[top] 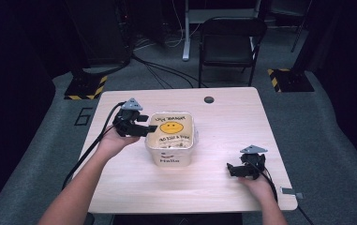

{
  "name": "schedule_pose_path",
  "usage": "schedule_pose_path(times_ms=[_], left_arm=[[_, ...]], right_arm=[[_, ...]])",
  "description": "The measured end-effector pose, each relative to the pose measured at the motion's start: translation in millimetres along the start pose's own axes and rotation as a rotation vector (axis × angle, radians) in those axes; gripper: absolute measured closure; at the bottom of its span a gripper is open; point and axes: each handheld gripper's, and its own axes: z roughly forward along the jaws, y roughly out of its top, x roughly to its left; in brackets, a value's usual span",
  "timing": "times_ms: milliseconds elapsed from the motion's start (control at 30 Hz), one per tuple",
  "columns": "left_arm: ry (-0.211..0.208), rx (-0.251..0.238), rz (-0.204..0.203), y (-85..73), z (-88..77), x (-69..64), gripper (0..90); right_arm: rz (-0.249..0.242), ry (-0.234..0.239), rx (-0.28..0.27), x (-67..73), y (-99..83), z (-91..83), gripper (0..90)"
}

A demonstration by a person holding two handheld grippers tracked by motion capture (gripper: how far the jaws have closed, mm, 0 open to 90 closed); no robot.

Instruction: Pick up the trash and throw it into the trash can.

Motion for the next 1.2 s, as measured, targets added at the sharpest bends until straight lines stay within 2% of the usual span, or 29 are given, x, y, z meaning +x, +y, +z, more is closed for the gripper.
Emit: schedule_pose_path(times_ms=[233, 600, 1033, 1200], left_arm=[[0.025, -0.023, -0.016, -9.0, -13.6, 9.9, 40.8], [0.071, -0.048, -0.064, -31.0, -32.5, 26.5, 40.5], [0.096, -0.044, -0.099, -59.6, -37.2, 35.5, 40.6], [0.098, -0.046, -0.126, -72.2, -35.2, 38.4, 40.6]], right_arm=[[0.0, 0.0, 0.0, 0.0, 0.0, 0.0, 0.0], [0.0, 0.0, 0.0, 0.0, 0.0, 0.0, 0.0], [0.002, 0.0, 0.0, 0.2, 0.0, 0.0, 0.0], [0.002, 0.0, 0.0, 0.2, 0.0, 0.0, 0.0]])
